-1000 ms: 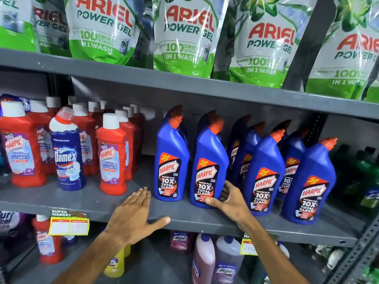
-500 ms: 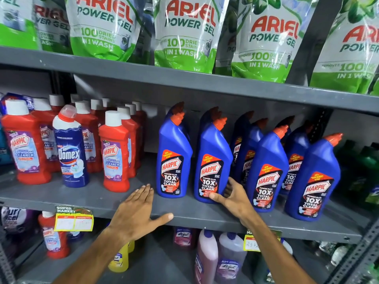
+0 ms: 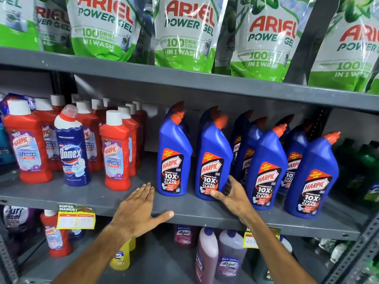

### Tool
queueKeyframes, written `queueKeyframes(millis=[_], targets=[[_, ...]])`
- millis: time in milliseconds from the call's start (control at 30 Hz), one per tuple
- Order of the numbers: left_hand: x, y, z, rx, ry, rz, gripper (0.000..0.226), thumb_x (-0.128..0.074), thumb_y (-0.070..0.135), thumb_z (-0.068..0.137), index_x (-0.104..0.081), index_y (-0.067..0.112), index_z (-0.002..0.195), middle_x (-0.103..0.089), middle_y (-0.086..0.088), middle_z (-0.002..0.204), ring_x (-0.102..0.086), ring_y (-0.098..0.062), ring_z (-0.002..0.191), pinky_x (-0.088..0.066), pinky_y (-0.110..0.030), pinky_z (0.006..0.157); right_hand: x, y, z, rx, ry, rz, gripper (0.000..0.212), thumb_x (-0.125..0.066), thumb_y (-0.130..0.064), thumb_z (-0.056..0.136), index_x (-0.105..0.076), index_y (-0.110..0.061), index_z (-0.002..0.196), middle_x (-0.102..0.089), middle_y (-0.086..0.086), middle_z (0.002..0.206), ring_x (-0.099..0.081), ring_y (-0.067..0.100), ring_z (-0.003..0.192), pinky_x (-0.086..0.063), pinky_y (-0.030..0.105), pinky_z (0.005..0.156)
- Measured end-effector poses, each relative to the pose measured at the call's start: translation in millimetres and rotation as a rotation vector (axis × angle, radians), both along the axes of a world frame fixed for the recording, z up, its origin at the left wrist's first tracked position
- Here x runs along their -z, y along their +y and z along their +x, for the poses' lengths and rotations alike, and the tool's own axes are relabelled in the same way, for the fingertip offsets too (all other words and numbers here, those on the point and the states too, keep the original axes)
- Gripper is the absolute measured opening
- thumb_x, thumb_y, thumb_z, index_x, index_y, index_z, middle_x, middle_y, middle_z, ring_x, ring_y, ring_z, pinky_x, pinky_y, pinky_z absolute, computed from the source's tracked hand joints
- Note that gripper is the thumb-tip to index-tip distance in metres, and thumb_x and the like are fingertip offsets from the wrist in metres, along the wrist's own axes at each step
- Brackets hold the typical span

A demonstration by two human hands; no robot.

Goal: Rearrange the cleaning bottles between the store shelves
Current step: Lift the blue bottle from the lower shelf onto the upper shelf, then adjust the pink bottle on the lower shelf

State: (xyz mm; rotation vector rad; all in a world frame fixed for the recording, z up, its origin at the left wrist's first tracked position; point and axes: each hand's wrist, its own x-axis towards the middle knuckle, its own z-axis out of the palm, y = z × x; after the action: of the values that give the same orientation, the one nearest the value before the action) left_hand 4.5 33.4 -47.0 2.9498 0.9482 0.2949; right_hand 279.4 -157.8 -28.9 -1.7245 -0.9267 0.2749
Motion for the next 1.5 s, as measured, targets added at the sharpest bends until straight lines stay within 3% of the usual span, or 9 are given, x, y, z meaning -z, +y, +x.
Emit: queueKeyframes(millis=[200,367,600,733,833,1000,1100,1267,1500], targets=[[-2.5,-1.2,-0.7,0.009,0.001,-0.008,0.139,0.000,0.107,0.068,-0.005,0.009,0.166,-0.005,-0.009,0.177,-0.005,-0.019,0.163,0.000,-0.031,0.126,-1.8,-2.5,0.2,-0.028,0.024,0.006,0.066,-0.096,-0.023,0.077,-0.060,-0.026,0.133,-0.075,-0.010,0.126,-0.071,0.008,0.119,-0.058,0.032,0.103],[-5.5,-2.8,-1.6,0.014,0.002,-0.022,0.140,0.001,0.107,0.066,-0.004,0.009,0.166,-0.004,-0.009,0.177,-0.005,-0.019,0.163,-0.001,-0.032,0.127,-7.1,-6.8,-5.6,-0.053,0.042,0.009,0.067,-0.094,-0.035,0.071,-0.059,-0.035,0.128,-0.075,-0.015,0.126,-0.071,-0.001,0.116,-0.058,0.028,0.103],[-10.7,-5.0,-2.3,0.014,0.013,-0.044,0.140,0.001,0.106,0.066,-0.004,0.008,0.166,-0.005,-0.009,0.177,-0.006,-0.019,0.163,-0.004,-0.033,0.128,-8.2,-8.6,-6.5,-0.038,0.030,-0.013,0.075,-0.096,-0.025,0.076,-0.055,-0.026,0.139,-0.071,-0.007,0.135,-0.069,0.010,0.125,-0.054,0.044,0.113],[-4.3,-19.1,-10.0,0.000,-0.099,0.025,0.130,-0.003,0.101,0.077,-0.010,0.005,0.166,-0.009,-0.013,0.176,-0.009,-0.022,0.163,-0.004,-0.034,0.131,-6.3,-18.9,-26.3,0.085,-0.136,0.015,0.104,-0.097,-0.039,0.073,-0.040,-0.021,0.158,-0.058,-0.020,0.141,-0.059,0.004,0.132,-0.048,0.025,0.113],[25.5,-39.8,-23.3,0.099,-0.252,0.200,0.112,-0.025,0.087,0.093,-0.014,0.001,0.164,-0.011,-0.018,0.175,-0.008,-0.028,0.163,-0.007,-0.042,0.133,14.2,-35.0,-55.2,0.217,-0.345,0.150,0.077,-0.087,-0.039,0.087,-0.047,-0.028,0.152,-0.056,-0.031,0.137,-0.057,-0.007,0.127,-0.042,0.005,0.105],[104.0,-68.0,-45.4,0.215,-0.333,0.207,0.100,-0.044,0.068,0.099,-0.009,0.001,0.165,-0.003,-0.017,0.176,-0.006,-0.034,0.163,-0.010,-0.047,0.132,86.7,-60.1,-98.5,0.410,-0.712,0.356,0.034,-0.075,-0.018,0.095,-0.064,-0.013,0.126,-0.065,0.004,0.126,-0.062,0.023,0.118,-0.049,0.034,0.105],[145.8,-74.8,-51.6,0.237,-0.217,0.140,0.100,-0.045,0.067,0.099,-0.009,0.001,0.165,-0.003,-0.018,0.176,-0.007,-0.034,0.163,-0.018,-0.050,0.129,138.5,-67.7,-113.5,0.407,-0.533,0.250,0.033,-0.073,-0.015,0.094,-0.063,-0.012,0.125,-0.060,0.001,0.126,-0.059,0.022,0.119,-0.050,0.042,0.105],[208.7,-64.3,-49.8,0.220,-0.014,-0.008,0.102,-0.039,0.071,0.099,-0.013,-0.003,0.163,-0.004,-0.021,0.175,-0.006,-0.034,0.163,-0.025,-0.055,0.128,206.5,-70.2,-124.3,0.421,-0.091,0.021,0.047,-0.073,-0.037,0.095,-0.052,-0.030,0.137,-0.054,-0.007,0.129,-0.059,0.023,0.122,-0.049,0.040,0.106],[288.3,-41.0,-20.7,0.186,0.092,-0.169,0.109,-0.030,0.077,0.092,-0.021,-0.008,0.160,-0.011,-0.028,0.171,-0.015,-0.041,0.160,-0.017,-0.051,0.131,280.5,-48.0,-117.1,0.394,0.202,-0.053,0.060,-0.088,-0.024,0.086,-0.057,-0.011,0.135,-0.067,0.014,0.129,-0.069,0.029,0.116,-0.057,0.051,0.101]])
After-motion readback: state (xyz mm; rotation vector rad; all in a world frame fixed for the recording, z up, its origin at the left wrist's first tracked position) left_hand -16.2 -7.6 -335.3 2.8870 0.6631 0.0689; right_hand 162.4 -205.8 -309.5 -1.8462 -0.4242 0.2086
